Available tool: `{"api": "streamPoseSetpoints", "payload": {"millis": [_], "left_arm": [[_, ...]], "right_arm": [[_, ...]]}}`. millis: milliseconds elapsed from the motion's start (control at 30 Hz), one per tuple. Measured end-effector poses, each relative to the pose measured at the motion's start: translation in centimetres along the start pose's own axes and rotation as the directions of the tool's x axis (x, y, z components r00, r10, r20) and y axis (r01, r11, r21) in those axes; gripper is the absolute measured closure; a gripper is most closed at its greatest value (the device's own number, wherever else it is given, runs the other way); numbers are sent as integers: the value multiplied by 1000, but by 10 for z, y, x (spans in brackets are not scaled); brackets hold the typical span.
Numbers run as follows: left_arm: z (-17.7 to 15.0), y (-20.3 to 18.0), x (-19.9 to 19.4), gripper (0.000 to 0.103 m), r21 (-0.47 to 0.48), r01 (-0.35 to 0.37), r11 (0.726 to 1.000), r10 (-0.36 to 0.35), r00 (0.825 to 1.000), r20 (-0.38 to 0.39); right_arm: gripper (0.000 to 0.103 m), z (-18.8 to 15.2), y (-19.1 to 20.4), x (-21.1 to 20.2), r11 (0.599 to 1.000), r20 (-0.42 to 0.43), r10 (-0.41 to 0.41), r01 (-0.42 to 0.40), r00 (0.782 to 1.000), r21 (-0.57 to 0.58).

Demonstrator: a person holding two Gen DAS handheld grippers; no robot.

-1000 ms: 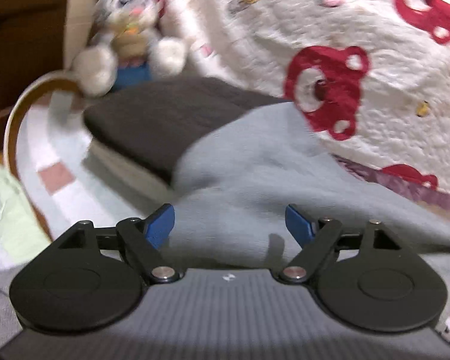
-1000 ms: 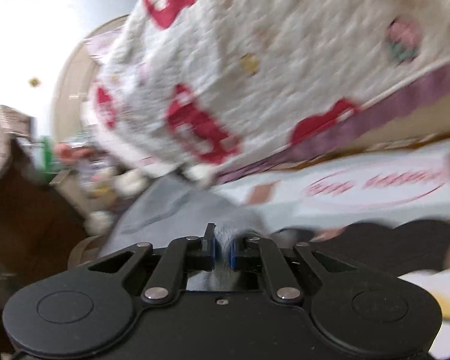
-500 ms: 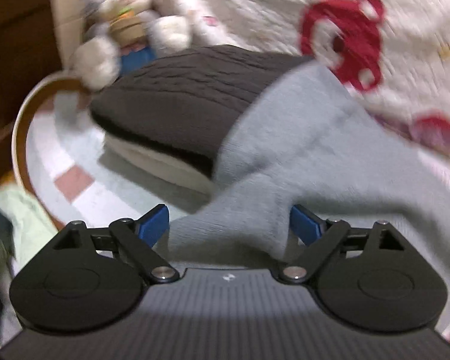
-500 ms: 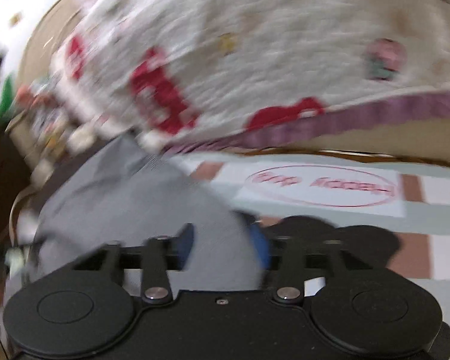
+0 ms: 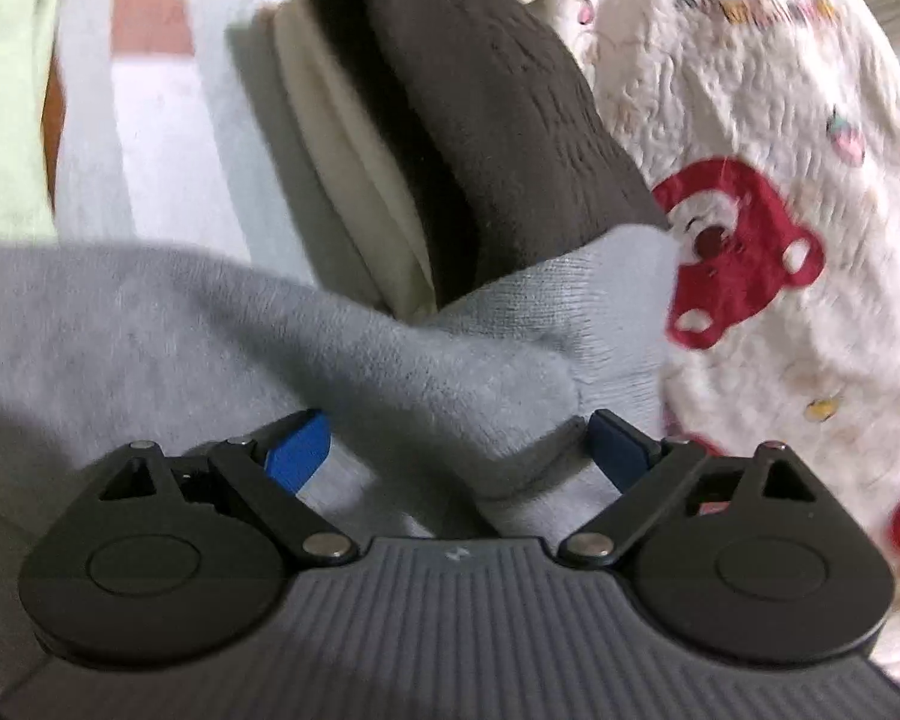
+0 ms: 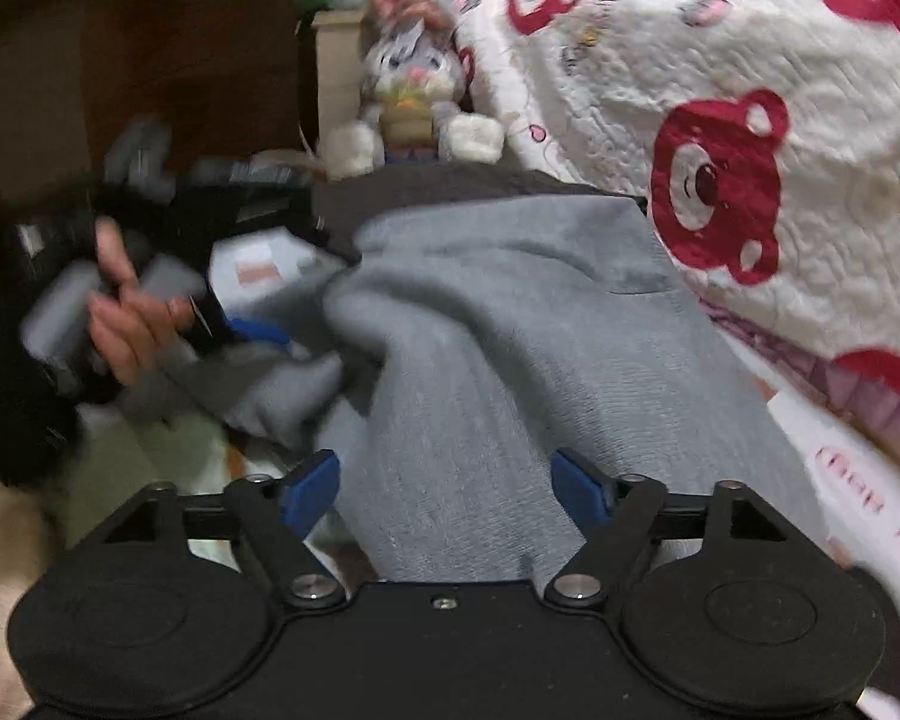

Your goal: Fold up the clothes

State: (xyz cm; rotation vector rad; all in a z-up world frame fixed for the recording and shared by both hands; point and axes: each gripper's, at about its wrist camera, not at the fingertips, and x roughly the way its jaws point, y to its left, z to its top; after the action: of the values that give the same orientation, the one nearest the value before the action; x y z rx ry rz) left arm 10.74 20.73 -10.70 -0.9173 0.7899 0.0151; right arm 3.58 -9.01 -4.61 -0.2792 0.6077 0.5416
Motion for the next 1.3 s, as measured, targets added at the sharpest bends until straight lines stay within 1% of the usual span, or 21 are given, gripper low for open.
{"api": "streamPoseSetpoints", "payload": {"millis": [133, 200, 233, 300, 333, 400, 433, 467, 533, 567, 600, 667, 733, 800, 867, 900, 933, 1000, 1067, 1133, 1300], "left_arm": [[-3, -20, 3, 9, 132, -73, 989, 66, 996, 56], [-2, -25, 4, 9, 181, -124, 976, 104, 988, 116], [-3, -28, 0, 9, 215, -204, 955, 159, 964, 211], [-6, -34, -8, 9, 256, -360, 897, 243, 887, 393], [-1, -32, -8, 9, 253, -335, 908, 226, 898, 379], [7, -27, -9, 8, 244, -280, 929, 187, 920, 345], [12, -22, -4, 8, 221, -197, 955, 137, 956, 259], [12, -18, 1, 7, 205, -151, 967, 110, 973, 201], [12, -12, 10, 12, 169, -62, 984, 48, 995, 86], [8, -20, 7, 53, 204, -12, 979, 4, 999, 39], [3, -28, 5, 66, 236, 39, 971, -38, 999, -8], [-5, -45, -1, 71, 293, 143, 945, -116, 987, -108], [-21, -67, -11, 73, 341, 250, 906, -192, 962, -193], [-43, -91, -24, 73, 382, 352, 854, -263, 927, -265], [-62, -109, -24, 62, 428, 368, 825, -258, 920, -295], [-72, -117, -24, 57, 452, 374, 810, -252, 918, -307], [-82, -124, -19, 50, 490, 350, 799, -223, 928, -298], [-101, -130, -3, 39, 546, 297, 784, -159, 945, -286], [-112, -132, 17, 36, 547, 278, 789, -94, 936, -340], [-125, -131, 27, 32, 564, 266, 782, -39, 924, -382], [-147, -140, 28, 20, 742, 143, 654, 116, 951, -286]], "right_arm": [[20, -17, 15, 33, 991, -65, -111, 106, 992, -85], [17, -22, 17, 39, 991, -97, -111, 103, 989, -83], [17, -22, 15, 43, 995, -133, -95, 88, 987, -57], [27, -22, 12, 48, 999, -192, -24, 28, 981, 18], [33, -22, 13, 49, 998, -211, 19, -7, 977, 56], [72, -24, 22, 47, 998, -190, -53, 46, 980, -41], [84, -25, 25, 46, 991, -171, -102, 85, 980, -103], [93, -21, 19, 40, 989, -141, -128, 116, 982, -91], [94, -14, 7, 27, 982, -81, -183, 178, 980, -62], [95, -7, -2, 15, 975, -37, -222, 221, 974, -30], [95, -1, -12, 2, 965, 5, -263, 263, 965, 3], [95, 11, -31, -26, 937, 88, -347, 341, 934, 76], [95, 16, -56, -54, 903, 136, -416, 391, 899, 179], [95, 12, -83, -85, 843, 159, -515, 464, 843, 272], [95, 1, -115, -103, 790, 118, -568, 498, 815, 358], [95, -9, -132, -109, 761, 78, -579, 503, 812, 411], [95, -20, -147, -115, 730, 36, -584, 505, 811, 460], [95, -48, -167, -118, 689, -63, -544, 488, 837, 536], [94, -76, -176, -115, 657, -128, -490, 462, 863, 596], [94, -89, -172, -112, 658, -150, -472, 460, 869, 596], [93, -98, -164, -111, 682, -145, -451, 445, 881, 581]]}}
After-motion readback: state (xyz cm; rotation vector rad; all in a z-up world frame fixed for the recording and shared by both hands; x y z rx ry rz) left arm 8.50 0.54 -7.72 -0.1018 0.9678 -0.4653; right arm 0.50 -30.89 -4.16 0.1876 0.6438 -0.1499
